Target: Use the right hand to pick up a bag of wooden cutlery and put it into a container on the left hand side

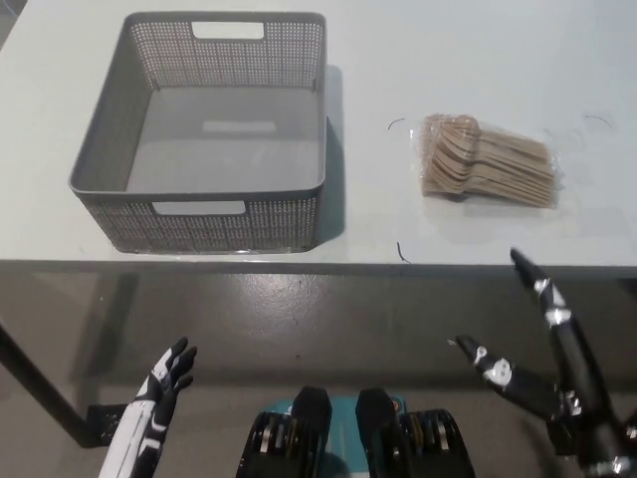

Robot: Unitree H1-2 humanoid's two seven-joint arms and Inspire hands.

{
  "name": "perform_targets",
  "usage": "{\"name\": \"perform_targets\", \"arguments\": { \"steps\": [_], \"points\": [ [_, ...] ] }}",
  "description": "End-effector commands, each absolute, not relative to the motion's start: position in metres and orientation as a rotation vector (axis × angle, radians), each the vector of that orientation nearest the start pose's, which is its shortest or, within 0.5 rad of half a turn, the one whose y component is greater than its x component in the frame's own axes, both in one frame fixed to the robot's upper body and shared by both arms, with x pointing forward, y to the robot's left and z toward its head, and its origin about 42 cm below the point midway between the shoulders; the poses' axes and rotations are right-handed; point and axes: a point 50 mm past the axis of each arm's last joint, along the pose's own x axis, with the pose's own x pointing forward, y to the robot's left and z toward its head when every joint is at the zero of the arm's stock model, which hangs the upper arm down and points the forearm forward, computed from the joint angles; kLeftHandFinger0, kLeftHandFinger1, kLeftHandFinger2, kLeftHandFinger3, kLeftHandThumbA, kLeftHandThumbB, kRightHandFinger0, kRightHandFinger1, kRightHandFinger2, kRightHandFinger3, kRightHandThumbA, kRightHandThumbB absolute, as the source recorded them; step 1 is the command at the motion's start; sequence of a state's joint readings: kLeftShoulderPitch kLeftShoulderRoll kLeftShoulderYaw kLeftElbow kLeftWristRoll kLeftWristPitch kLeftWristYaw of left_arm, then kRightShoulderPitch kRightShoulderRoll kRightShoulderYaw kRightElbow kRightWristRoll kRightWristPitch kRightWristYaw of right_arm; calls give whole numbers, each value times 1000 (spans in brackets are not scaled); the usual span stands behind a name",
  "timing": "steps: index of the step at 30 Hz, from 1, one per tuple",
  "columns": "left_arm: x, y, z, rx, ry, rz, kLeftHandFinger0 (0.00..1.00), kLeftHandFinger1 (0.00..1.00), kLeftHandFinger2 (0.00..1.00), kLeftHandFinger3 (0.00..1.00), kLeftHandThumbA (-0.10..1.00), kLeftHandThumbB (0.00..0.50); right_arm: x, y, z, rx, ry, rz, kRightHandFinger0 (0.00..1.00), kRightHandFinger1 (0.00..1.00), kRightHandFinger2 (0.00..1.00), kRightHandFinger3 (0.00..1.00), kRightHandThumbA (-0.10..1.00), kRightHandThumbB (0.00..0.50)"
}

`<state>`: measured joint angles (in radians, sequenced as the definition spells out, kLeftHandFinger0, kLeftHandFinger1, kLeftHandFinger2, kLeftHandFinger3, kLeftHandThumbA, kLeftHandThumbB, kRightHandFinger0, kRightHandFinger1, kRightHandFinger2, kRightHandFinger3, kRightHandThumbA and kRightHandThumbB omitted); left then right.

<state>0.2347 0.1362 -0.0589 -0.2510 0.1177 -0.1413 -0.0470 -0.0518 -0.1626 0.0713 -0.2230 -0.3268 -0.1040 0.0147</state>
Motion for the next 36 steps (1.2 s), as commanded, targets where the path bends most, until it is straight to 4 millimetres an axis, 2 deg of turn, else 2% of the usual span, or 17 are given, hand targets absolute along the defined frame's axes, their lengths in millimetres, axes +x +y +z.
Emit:
{"name": "perform_targets", "arguments": {
  "steps": [1,5,6,8,10,12,13,18,19,22,26,31,36],
  "points": [
    [192,246,130,276,-228,-104,1000,1000,1000,1000,1000,154,346,-240,282,-879,-600,-60,1000,1000,1000,1000,859,500],
    [192,247,130,282,-219,-115,1000,1000,1000,1000,1000,150,372,-246,311,-915,-587,-52,1000,1000,1000,1000,818,500],
    [193,247,131,283,-214,-119,1000,1000,1000,1000,1000,149,388,-249,329,-946,-580,-46,1000,1000,1000,1000,811,500],
    [193,247,131,284,-210,-120,1000,1000,1000,1000,1000,153,396,-249,337,-970,-568,-48,1000,1000,1000,1000,812,500],
    [192,248,130,281,-204,-125,1000,1000,1000,1000,1000,145,419,-250,361,-1031,-535,-52,1000,1000,1000,1000,826,500],
    [193,247,128,281,-203,-125,1000,1000,1000,1000,1000,151,442,-251,382,-1077,-509,-54,1000,1000,1000,1000,750,500],
    [193,247,127,285,-202,-127,1000,1000,1000,1000,1000,151,453,-251,390,-1100,-491,-56,1000,1000,1000,1000,746,500],
    [195,248,126,291,-191,-141,1000,1000,1000,1000,1000,161,502,-245,418,-1211,-375,-57,1000,1000,1000,1000,732,500],
    [195,248,125,292,-193,-141,1000,1000,1000,1000,1000,159,511,-244,422,-1217,-345,-47,1000,1000,1000,1000,700,500],
    [195,248,125,293,-189,-140,1000,1000,1000,1000,1000,166,540,-241,427,-1262,-243,-11,1000,1000,1000,1000,688,500],
    [194,249,124,305,-185,-143,1000,1000,1000,1000,1000,164,559,-238,428,-1288,-160,41,1000,1000,1000,1000,680,500],
    [193,249,123,303,-176,-143,1000,1000,1000,1000,1000,173,572,-226,425,-1294,-35,156,1000,1000,1000,1000,691,500],
    [194,250,123,310,-179,-149,1000,1000,1000,1000,1000,185,576,-224,418,-1221,53,270,1000,1000,1000,1000,734,500]
  ]
}}
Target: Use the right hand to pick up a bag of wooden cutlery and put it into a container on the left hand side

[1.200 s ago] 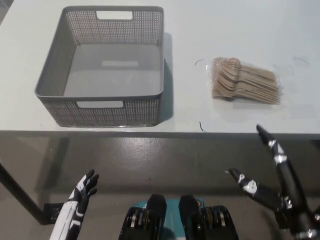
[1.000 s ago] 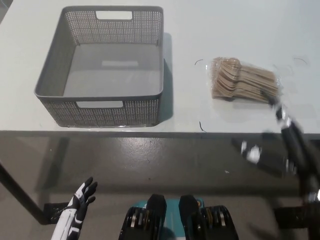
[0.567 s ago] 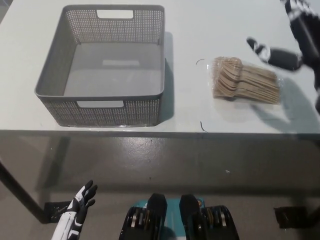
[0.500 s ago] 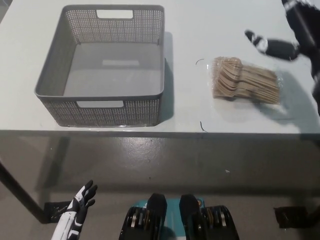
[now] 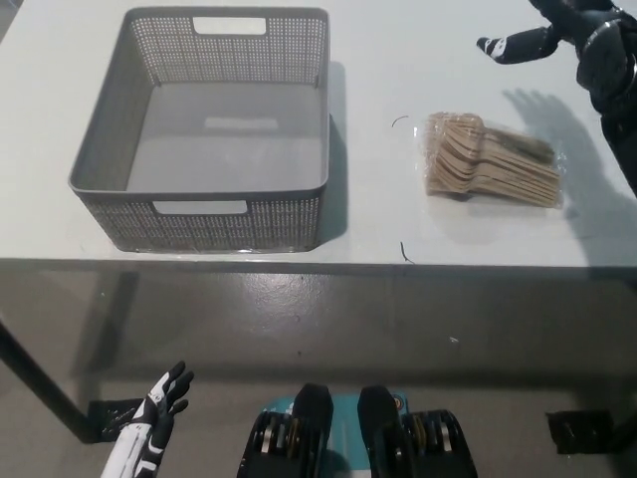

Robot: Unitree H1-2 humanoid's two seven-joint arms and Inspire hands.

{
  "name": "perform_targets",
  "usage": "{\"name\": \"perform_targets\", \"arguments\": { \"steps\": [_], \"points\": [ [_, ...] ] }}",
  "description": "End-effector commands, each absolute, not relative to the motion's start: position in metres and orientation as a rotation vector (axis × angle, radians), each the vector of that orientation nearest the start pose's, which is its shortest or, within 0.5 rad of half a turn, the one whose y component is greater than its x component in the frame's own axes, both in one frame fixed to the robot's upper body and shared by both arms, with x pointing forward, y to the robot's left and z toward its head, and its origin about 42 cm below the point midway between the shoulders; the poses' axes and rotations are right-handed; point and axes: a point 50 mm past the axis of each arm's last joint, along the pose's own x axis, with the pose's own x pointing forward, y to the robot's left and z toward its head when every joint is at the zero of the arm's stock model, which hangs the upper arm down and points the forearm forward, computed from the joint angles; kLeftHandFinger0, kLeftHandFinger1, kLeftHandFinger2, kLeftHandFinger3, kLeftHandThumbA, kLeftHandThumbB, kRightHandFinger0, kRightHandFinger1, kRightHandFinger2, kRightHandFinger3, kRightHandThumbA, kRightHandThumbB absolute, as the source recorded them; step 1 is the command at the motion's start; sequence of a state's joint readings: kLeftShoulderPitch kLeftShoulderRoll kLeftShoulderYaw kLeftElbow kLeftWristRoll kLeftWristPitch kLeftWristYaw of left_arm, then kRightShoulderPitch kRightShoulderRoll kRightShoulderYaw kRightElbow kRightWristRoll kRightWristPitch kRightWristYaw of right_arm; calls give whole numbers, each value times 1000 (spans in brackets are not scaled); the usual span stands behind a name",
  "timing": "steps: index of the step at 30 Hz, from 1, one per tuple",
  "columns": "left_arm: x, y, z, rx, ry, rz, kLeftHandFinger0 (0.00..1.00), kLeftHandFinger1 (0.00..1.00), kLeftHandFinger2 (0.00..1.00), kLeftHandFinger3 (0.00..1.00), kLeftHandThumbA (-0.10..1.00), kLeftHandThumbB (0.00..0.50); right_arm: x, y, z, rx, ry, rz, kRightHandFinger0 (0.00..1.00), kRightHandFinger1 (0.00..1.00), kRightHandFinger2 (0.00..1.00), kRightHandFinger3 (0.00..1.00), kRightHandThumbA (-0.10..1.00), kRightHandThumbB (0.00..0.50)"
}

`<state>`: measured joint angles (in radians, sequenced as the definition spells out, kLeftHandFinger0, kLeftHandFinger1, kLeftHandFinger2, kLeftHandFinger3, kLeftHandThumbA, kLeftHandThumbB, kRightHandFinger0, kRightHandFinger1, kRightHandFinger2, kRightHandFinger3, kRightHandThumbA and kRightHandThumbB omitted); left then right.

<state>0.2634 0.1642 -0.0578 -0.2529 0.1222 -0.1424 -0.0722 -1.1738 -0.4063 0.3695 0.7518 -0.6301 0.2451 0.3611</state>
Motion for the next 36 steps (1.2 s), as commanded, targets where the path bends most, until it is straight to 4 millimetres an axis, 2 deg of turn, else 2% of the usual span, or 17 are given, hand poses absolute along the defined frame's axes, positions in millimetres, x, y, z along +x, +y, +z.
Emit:
{"name": "perform_targets", "arguments": {
  "steps": [1,3,11,14,22,25,36],
  "points": [
    [194,250,123,311,-176,-149,1000,1000,1000,1000,1000,191,577,-225,416,-1211,78,308,1000,1000,1000,1000,767,500],
    [194,250,124,311,-174,-150,1000,1000,1000,1000,1000,191,579,-227,414,-1205,97,373,1000,1000,1000,1000,804,500],
    [196,251,121,321,-167,-165,1000,1000,1000,1000,1000,240,577,-238,398,-973,214,565,1000,1000,1000,1000,715,500],
    [197,251,122,323,-161,-169,1000,1000,1000,1000,1000,243,574,-239,390,-963,217,621,1000,1000,1000,1000,750,500],
    [197,251,119,325,-163,-182,1000,1000,1000,1000,1000,246,574,-230,366,-1082,263,627,1000,1000,1000,1000,812,500],
    [197,251,119,326,-164,-184,1000,1000,1000,1000,1000,266,575,-225,358,-1123,259,642,1000,1000,1000,1000,810,500],
    [199,251,119,327,-175,-193,1000,1000,1000,1000,1000,278,584,-214,329,-1386,300,486,1000,1000,1000,1000,776,500]
  ]
}}
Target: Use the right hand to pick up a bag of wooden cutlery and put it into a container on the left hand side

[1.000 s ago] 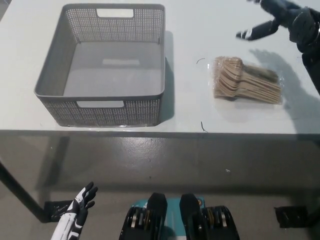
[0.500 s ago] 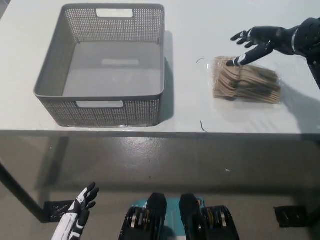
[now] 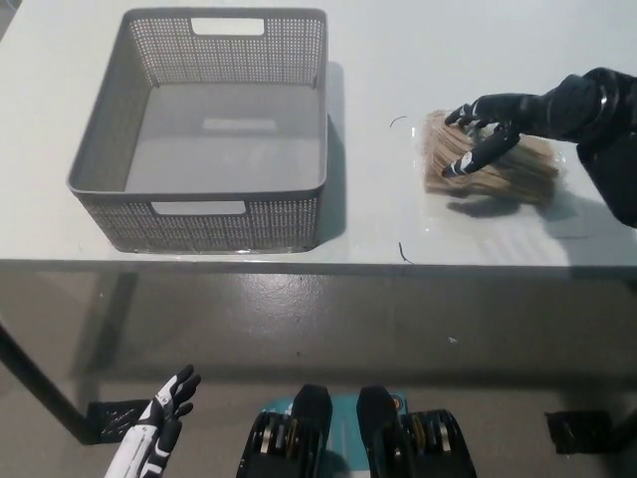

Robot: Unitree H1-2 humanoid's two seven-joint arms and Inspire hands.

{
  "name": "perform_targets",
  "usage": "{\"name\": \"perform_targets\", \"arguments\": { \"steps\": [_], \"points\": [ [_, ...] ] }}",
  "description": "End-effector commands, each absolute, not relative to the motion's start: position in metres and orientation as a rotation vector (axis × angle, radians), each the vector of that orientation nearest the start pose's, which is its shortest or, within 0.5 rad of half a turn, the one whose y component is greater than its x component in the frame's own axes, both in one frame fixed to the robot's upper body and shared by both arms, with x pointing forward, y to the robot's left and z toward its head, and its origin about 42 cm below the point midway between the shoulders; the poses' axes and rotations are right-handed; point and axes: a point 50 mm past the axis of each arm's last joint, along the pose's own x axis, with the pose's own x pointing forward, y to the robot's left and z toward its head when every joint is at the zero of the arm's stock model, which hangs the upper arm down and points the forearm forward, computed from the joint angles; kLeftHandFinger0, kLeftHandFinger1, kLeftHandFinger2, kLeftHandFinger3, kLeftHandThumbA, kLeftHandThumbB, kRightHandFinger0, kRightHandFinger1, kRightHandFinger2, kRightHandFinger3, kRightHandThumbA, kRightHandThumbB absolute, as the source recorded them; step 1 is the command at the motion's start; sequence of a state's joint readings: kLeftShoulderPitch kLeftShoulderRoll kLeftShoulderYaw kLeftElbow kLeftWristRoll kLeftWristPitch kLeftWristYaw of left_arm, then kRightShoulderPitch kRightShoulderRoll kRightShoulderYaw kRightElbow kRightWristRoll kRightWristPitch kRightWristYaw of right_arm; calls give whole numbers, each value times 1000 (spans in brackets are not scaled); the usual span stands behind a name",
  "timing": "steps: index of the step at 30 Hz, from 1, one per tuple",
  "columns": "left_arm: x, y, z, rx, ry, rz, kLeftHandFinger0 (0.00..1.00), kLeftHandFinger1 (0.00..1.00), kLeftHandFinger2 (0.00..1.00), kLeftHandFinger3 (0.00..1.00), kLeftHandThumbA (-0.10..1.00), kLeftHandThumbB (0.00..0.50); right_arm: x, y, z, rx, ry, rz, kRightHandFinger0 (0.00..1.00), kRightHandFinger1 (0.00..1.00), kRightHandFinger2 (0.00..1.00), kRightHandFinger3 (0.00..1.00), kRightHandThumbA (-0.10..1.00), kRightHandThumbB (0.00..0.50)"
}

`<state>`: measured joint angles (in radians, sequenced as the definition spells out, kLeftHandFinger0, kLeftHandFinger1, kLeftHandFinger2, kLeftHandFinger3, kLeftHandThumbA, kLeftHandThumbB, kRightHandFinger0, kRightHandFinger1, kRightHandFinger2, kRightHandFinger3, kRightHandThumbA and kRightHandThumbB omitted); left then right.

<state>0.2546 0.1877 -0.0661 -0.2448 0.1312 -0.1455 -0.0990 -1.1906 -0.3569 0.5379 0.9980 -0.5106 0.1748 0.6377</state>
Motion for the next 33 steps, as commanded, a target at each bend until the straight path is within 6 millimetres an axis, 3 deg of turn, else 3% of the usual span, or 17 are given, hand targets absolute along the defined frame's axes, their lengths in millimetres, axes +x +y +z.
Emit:
{"name": "perform_targets", "arguments": {
  "steps": [1,8,16,20,28,33],
  "points": [
    [199,251,119,328,-178,-192,1000,1000,1000,1000,1000,278,584,-214,328,-1400,300,478,1000,1000,1000,1000,774,500],
    [199,250,118,326,-169,-203,1000,1000,1000,1000,1000,294,586,-213,331,-1487,269,433,1000,1000,1000,1000,782,500],
    [201,251,116,332,-173,-199,1000,1000,1000,1000,1000,300,582,-214,377,-1477,170,383,1000,1000,1000,1000,783,500],
    [201,252,116,335,-168,-200,1000,1000,1000,1000,1000,307,579,-217,386,-1487,178,370,1000,1000,1000,1000,740,500],
    [198,252,113,334,-165,-216,1000,1000,1000,1000,1000,304,588,-220,316,-1492,279,378,1000,1000,1000,1000,795,500],
    [203,253,117,344,-181,-215,1000,1000,1000,1000,1000,304,587,-216,281,-1449,356,389,1000,1000,1000,1000,731,500]
  ]
}}
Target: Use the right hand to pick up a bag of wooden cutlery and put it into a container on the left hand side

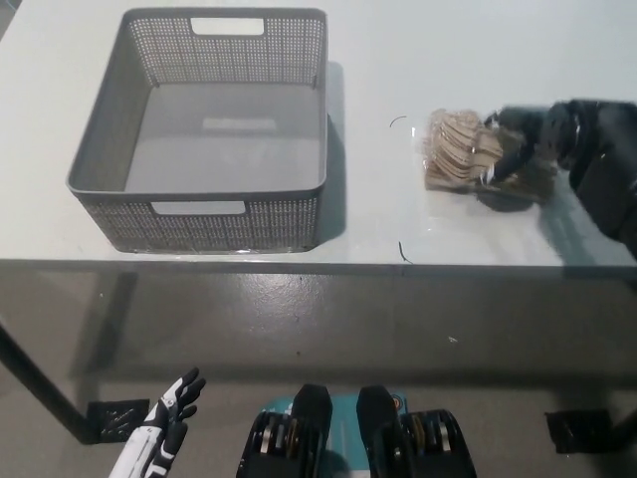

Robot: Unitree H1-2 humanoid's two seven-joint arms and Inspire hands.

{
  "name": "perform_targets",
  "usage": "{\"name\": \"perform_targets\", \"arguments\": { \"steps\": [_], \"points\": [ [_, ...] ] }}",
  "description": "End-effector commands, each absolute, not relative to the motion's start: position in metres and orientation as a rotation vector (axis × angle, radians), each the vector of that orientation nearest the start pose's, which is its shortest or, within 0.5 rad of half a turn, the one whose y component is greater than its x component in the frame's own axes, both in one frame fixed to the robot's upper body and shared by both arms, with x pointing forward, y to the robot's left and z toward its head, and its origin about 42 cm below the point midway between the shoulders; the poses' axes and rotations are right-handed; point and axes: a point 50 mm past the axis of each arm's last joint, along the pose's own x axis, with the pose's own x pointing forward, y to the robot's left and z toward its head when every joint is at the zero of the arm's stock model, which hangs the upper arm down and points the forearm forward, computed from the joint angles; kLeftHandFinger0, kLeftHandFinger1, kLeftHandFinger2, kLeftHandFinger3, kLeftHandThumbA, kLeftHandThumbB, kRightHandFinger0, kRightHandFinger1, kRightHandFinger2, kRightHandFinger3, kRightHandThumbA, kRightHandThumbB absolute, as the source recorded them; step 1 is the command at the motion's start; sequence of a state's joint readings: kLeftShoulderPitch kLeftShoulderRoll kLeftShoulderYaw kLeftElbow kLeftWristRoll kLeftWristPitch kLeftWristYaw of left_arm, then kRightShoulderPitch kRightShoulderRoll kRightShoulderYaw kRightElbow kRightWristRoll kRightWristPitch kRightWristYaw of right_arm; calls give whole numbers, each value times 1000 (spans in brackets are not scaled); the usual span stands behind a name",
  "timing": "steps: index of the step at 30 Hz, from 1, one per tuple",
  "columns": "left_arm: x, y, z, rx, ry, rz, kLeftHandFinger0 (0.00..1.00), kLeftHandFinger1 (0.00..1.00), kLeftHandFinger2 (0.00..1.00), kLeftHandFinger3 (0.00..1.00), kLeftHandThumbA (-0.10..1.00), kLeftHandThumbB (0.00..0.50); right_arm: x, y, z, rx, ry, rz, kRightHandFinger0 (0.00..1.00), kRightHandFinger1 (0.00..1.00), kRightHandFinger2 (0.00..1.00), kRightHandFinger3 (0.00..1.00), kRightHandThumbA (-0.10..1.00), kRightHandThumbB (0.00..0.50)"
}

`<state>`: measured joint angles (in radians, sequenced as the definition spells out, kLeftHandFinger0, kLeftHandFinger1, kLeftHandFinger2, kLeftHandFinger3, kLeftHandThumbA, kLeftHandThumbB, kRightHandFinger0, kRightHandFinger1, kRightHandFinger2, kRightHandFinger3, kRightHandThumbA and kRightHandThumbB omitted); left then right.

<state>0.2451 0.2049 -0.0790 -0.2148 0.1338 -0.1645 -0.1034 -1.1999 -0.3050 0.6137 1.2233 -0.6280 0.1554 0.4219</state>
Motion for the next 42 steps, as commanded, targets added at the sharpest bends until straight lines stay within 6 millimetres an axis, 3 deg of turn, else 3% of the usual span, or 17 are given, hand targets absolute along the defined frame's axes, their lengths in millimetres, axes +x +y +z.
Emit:
{"name": "perform_targets", "arguments": {
  "steps": [1,13,16,20,21,22,23,24,25,26,27,28,30,32,37,40,42],
  "points": [
    [204,252,117,345,-184,-215,1000,1000,1000,1000,1000,303,587,-216,280,-1447,357,387,1000,1000,1000,1000,728,500],
    [218,254,123,347,-216,-239,1000,1000,1000,1000,1000,278,581,-213,253,-1384,387,416,1000,1000,1000,1000,787,500],
    [218,253,122,353,-210,-236,1000,1000,1000,1000,1000,286,578,-210,245,-1370,391,427,1000,1000,1000,1000,750,500],
    [219,251,123,348,-213,-235,1000,1000,1000,1000,1000,275,576,-206,235,-1305,318,379,1000,1000,1000,1000,531,500],
    [219,252,123,348,-213,-232,1000,1000,1000,1000,1000,273,575,-205,232,-1306,279,350,1000,1000,1000,1000,424,500],
    [219,252,123,348,-213,-232,1000,1000,1000,1000,1000,273,575,-205,232,-1305,277,349,1000,1000,1000,1000,424,500],
    [221,252,124,352,-218,-229,1000,1000,1000,1000,1000,265,573,-208,227,-1326,162,258,495,569,631,674,-21,302],
    [222,253,125,361,-223,-228,1000,1000,1000,1000,1000,259,571,-210,224,-1288,91,191,149,198,239,285,-84,152],
    [222,253,125,357,-225,-227,1000,1000,1000,1000,1000,253,570,-211,223,-1257,82,178,6,136,362,326,-99,193],
    [222,255,125,354,-228,-226,1000,1000,1000,1000,1000,242,569,-212,222,-1219,64,165,0,272,602,525,-100,163],
    [223,255,125,357,-231,-226,1000,1000,1000,1000,1000,236,569,-213,222,-1204,52,157,0,372,727,676,-100,161],
    [223,256,126,359,-232,-225,1000,1000,1000,1000,1000,232,569,-213,222,-1194,38,147,23,451,769,786,-100,165],
    [224,255,126,354,-229,-224,1000,1000,1000,1000,1000,221,569,-215,224,-1180,-3,121,25,521,830,876,-100,163],
    [224,255,126,358,-233,-221,1000,1000,1000,1000,1000,208,568,-218,225,-1168,-24,109,35,569,841,885,-100,171],
    [223,255,126,368,-231,-211,1000,1000,1000,1000,1000,184,566,-223,223,-1117,-67,62,70,579,845,876,-100,162],
    [223,255,126,366,-229,-212,1000,1000,1000,1000,1000,177,566,-225,224,-1070,-88,41,17,513,850,869,-100,147],
    [223,256,126,367,-227,-211,1000,1000,1000,1000,1000,169,567,-225,229,-1022,-99,13,43,527,893,905,-100,141]
  ]
}}
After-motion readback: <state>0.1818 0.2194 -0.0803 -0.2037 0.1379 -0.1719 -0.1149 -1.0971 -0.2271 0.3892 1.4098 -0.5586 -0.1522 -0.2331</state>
